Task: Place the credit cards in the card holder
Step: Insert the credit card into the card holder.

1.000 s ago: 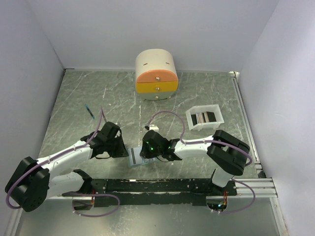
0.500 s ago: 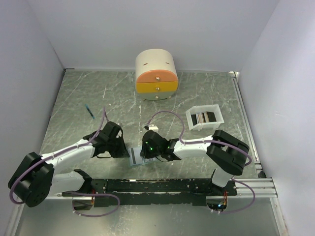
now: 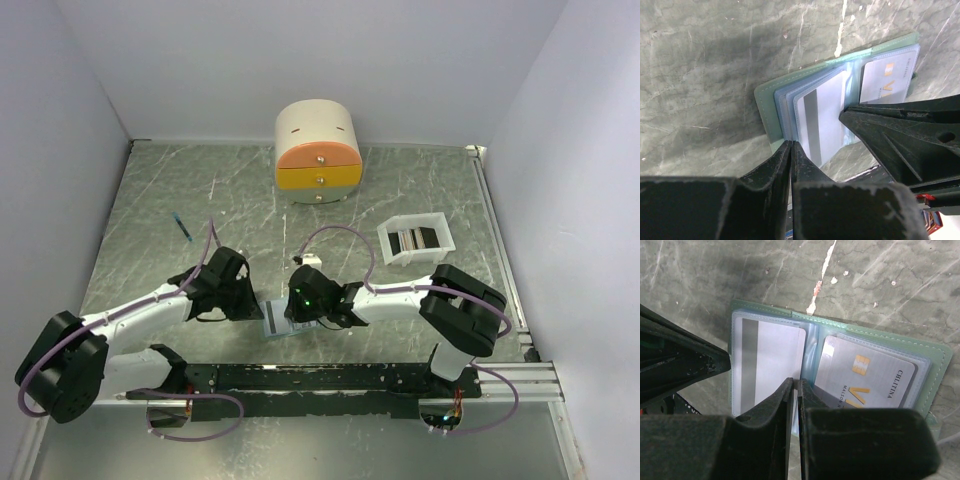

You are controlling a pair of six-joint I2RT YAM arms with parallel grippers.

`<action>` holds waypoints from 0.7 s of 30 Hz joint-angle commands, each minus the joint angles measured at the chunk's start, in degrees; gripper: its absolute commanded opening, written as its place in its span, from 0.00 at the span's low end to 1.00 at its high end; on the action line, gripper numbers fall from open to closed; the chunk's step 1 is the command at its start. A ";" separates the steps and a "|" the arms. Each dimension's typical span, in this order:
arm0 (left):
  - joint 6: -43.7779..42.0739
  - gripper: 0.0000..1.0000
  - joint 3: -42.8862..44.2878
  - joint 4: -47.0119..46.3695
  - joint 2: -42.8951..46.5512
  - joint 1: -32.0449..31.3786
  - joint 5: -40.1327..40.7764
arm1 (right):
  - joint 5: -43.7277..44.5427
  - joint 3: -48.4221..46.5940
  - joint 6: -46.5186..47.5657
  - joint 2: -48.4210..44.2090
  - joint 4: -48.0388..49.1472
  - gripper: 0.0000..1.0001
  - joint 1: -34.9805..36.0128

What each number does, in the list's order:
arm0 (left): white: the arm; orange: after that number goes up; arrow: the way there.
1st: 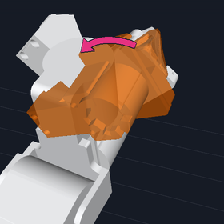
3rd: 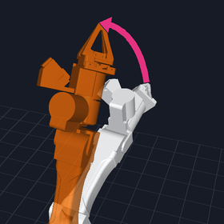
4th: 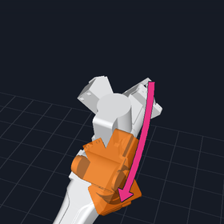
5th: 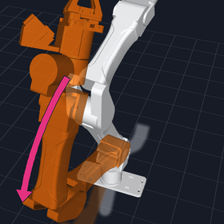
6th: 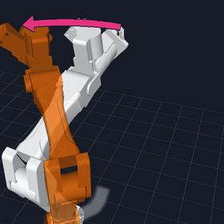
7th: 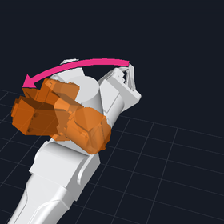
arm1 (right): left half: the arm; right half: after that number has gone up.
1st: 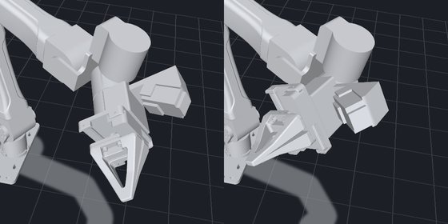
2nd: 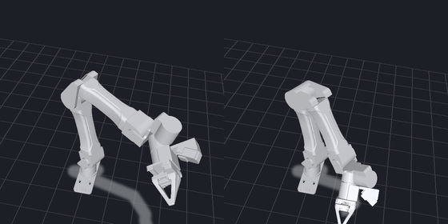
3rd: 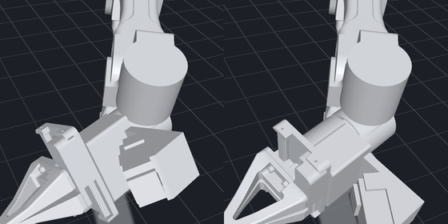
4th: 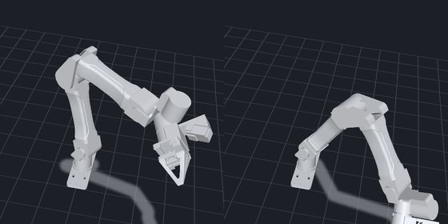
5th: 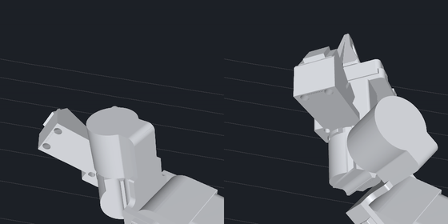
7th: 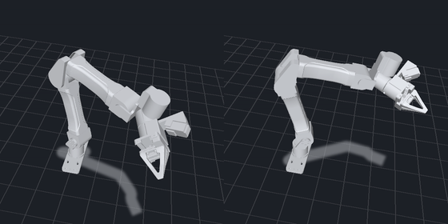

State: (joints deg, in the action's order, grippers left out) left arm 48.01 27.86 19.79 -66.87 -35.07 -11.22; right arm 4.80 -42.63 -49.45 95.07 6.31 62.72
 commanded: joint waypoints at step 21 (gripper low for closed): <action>-0.06 0.18 -0.51 -1.19 0.46 0.31 -0.78 | 1.31 0.53 0.08 0.83 -2.70 0.08 0.44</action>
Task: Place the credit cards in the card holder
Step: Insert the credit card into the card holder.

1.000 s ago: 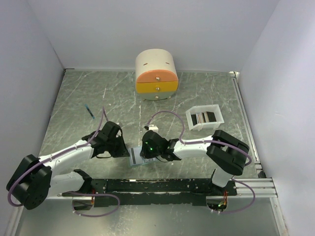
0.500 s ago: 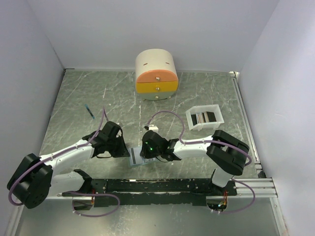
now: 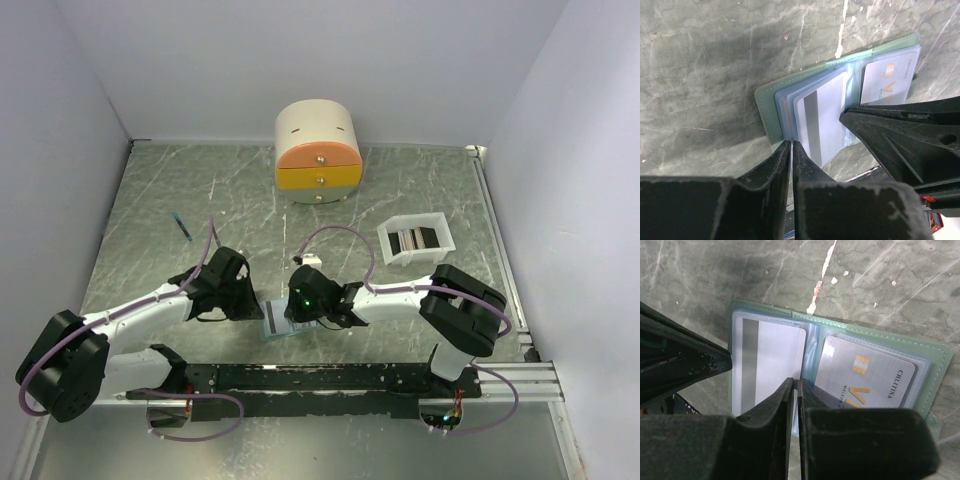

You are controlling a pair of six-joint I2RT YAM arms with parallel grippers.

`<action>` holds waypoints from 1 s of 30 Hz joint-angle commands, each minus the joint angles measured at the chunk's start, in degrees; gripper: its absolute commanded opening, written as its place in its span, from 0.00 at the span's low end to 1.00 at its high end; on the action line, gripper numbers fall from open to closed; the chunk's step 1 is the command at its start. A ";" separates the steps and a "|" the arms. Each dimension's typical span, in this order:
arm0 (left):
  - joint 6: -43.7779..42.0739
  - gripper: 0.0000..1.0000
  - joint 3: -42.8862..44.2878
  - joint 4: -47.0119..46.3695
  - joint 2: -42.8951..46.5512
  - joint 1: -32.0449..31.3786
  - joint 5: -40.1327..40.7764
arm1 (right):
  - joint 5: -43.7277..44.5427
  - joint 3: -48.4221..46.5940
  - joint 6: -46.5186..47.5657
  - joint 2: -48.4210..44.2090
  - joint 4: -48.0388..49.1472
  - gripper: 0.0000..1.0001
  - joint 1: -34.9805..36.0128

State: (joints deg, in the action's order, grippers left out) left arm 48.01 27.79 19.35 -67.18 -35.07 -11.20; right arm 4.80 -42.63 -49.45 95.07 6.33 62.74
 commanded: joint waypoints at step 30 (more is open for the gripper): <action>-0.11 0.17 2.54 -2.18 0.55 0.29 -3.59 | 1.74 -0.40 1.17 -0.80 -3.66 0.11 0.72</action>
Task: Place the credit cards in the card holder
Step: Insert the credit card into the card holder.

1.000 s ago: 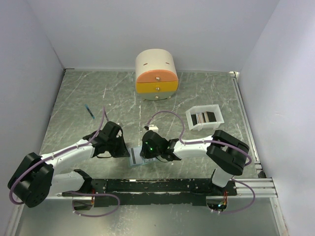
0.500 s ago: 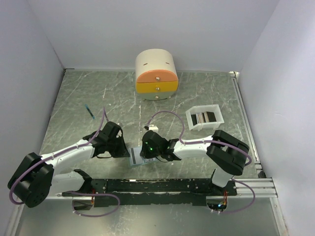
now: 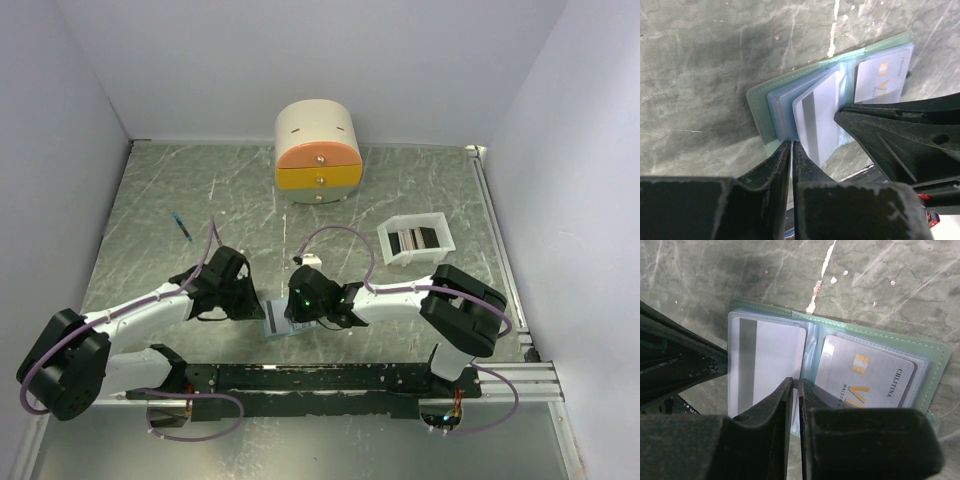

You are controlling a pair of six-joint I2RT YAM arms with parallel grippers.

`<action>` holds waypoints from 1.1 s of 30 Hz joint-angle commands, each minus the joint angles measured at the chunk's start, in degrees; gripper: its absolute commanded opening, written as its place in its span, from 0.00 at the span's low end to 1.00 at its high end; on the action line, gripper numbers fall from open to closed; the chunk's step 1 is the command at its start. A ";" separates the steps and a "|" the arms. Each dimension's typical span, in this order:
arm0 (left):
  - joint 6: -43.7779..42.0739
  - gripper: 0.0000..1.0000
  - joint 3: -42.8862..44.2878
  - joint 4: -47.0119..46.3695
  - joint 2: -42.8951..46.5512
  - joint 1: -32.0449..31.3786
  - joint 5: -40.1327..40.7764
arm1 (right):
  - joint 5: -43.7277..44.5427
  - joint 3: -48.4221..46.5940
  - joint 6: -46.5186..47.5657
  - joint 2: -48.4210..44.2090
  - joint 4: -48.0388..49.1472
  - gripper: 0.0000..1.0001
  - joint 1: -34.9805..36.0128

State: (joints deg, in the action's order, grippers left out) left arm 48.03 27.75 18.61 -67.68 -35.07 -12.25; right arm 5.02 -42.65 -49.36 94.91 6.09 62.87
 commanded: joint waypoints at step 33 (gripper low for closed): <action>0.83 0.19 6.41 -15.68 -8.93 -4.09 -12.37 | 24.89 -4.44 17.14 -29.69 -24.87 0.38 -5.19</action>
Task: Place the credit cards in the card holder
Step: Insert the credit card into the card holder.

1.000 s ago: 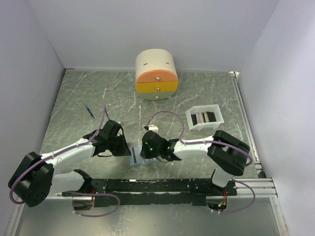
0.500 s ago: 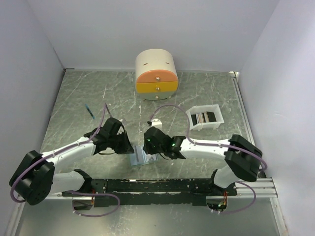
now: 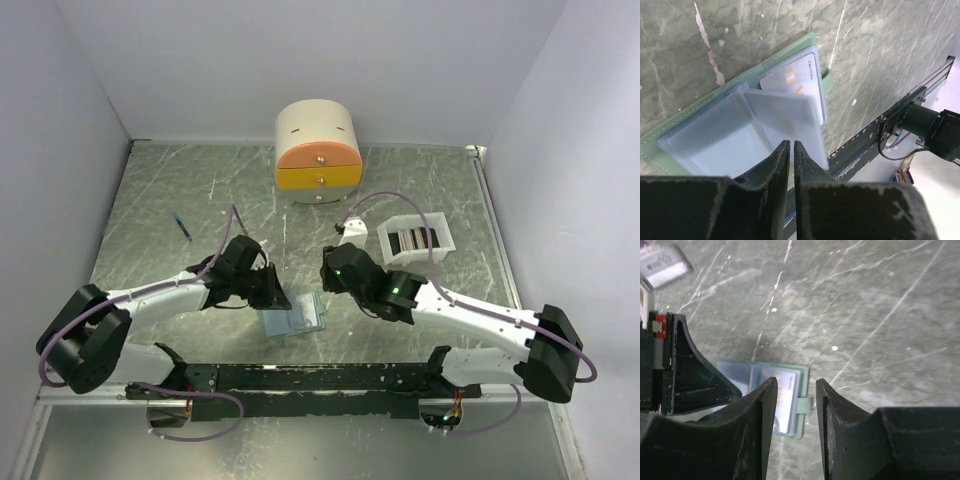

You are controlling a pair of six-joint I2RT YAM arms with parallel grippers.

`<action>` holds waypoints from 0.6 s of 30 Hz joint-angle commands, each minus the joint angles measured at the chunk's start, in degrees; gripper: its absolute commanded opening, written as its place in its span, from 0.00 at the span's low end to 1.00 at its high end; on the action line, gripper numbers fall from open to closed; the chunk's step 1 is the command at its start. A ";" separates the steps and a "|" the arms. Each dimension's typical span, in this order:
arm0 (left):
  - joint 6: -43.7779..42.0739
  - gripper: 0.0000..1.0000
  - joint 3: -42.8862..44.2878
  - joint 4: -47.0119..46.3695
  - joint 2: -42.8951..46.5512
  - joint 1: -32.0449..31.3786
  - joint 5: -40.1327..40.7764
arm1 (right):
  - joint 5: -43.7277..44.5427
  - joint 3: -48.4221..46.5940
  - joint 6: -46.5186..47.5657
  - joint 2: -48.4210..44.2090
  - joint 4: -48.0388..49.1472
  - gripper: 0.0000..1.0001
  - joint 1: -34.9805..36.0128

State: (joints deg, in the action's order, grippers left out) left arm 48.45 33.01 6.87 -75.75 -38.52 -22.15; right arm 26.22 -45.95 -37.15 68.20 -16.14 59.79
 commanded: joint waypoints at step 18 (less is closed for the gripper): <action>-8.22 0.43 9.48 15.42 12.62 -0.90 9.90 | -1.06 -8.60 18.48 4.28 -3.28 0.44 -27.03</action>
State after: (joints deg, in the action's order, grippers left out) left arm 44.49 38.70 15.05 -64.71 -39.07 -16.49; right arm 25.04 -52.84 -22.85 70.89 -19.16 35.59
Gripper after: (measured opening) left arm 0.410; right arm 0.431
